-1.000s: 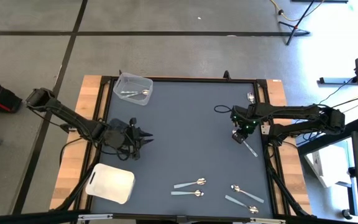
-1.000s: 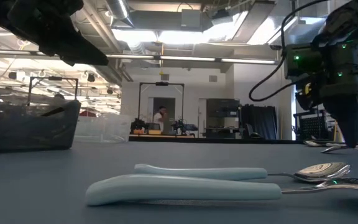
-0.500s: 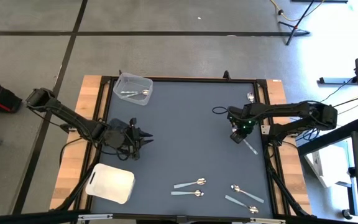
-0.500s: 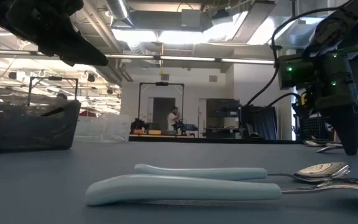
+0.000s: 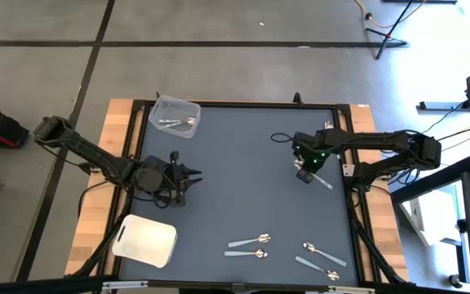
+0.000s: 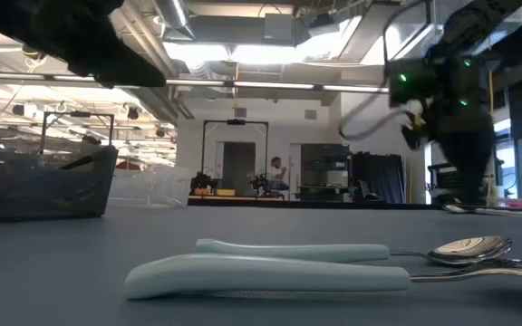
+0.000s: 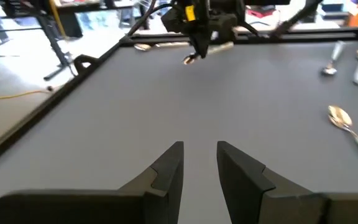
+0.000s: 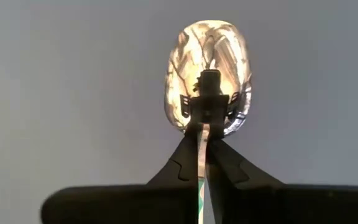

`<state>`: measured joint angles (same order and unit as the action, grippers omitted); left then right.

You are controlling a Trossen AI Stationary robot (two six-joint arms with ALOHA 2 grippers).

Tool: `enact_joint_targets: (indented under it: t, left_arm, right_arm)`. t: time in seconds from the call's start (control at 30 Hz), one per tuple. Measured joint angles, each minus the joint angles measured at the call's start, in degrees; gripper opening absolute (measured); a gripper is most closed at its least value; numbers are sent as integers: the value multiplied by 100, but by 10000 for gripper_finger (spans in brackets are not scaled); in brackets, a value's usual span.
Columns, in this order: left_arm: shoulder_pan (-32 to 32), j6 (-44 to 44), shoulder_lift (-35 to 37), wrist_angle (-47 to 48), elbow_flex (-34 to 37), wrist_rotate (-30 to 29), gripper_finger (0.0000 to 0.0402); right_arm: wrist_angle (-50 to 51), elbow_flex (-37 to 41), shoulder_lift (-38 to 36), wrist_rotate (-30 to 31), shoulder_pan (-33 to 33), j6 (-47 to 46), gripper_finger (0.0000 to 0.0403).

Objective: Sort silverware by color (type)
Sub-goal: Put the green spoon into the transparent bin

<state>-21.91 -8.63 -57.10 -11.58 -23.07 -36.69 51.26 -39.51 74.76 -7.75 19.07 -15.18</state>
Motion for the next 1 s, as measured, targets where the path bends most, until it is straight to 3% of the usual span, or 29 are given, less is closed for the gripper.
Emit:
enact_joint_targets:
  t: [0.13, 0.27, 0.47, 0.67, 0.83, 1.0]
  left_arm:
    - [89, 25, 0, -69, 0, 83, 97]
    - [255, 26, 0, -66, -1, 156, 128]
    - [549, 162, 0, -91, -2, 143, 194]
    - [901, -84, -183, -313, -7, 128, 213]
    - [1182, -119, -753, -1196, -9, 199, 205]
    - [1550, 417, -1457, -2577, -7, 971, 197]
  right_arm:
    - [-519, -328, 2, 219, 0, 452, 8]
    - [-1474, -468, 0, 216, 0, 977, 3]
    - [-3818, -272, 4, -13, 2, 1623, 3]
    - [-6235, 143, 12, -441, 2, 1850, 2]
    - [-7677, 337, 289, -1024, -19, 1848, 2]
    - [-8674, 268, 797, -1254, -384, 2128, 2]
